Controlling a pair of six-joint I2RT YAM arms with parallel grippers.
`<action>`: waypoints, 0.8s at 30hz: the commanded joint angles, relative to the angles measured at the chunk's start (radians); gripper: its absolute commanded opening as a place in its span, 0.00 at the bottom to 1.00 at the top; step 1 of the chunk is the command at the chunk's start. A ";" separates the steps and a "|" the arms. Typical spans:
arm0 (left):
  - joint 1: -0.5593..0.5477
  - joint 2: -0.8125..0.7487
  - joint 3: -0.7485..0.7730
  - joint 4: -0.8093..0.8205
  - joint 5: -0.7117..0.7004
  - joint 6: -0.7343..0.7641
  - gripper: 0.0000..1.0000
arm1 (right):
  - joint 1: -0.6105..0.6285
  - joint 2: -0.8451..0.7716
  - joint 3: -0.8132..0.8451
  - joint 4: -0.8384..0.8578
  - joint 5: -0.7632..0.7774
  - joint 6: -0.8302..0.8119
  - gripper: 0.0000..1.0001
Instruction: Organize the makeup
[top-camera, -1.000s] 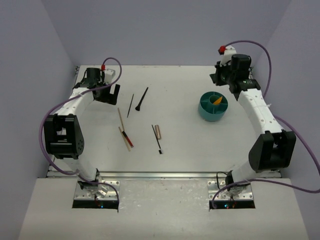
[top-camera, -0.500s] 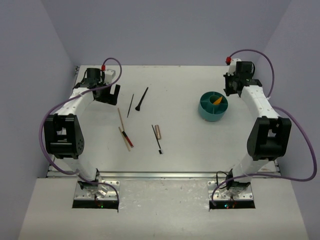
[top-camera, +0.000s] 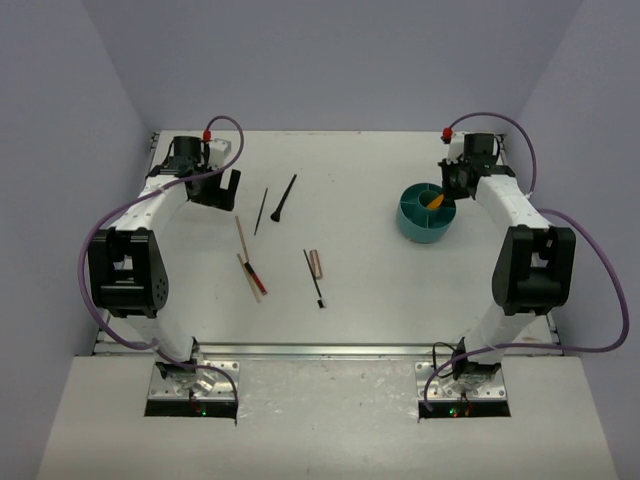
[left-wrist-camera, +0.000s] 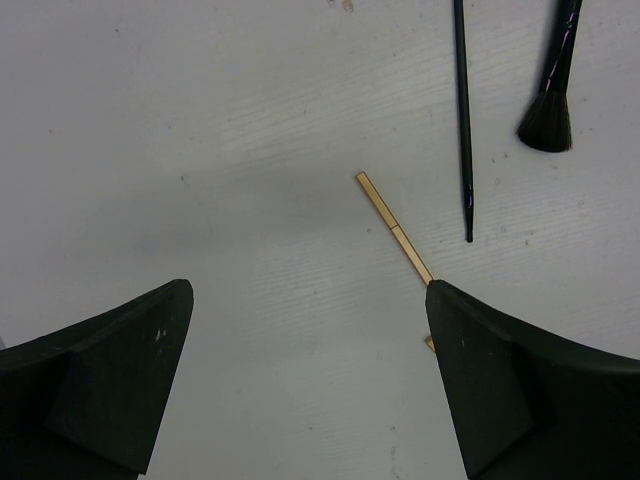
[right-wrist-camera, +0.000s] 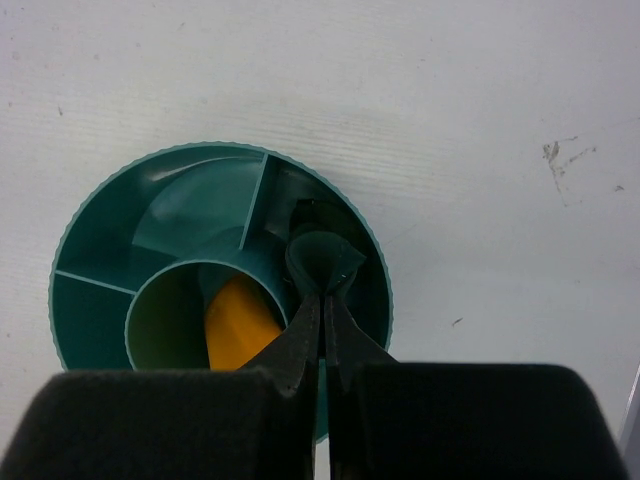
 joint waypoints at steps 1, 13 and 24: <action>0.002 -0.016 0.007 0.012 0.007 -0.003 1.00 | 0.000 0.008 -0.003 0.040 0.000 -0.021 0.00; 0.003 -0.010 0.025 0.004 0.021 0.003 1.00 | -0.002 -0.023 0.007 0.041 0.031 -0.056 0.32; 0.002 -0.004 0.014 0.006 0.039 -0.003 1.00 | -0.004 -0.046 0.051 0.039 0.045 -0.072 0.33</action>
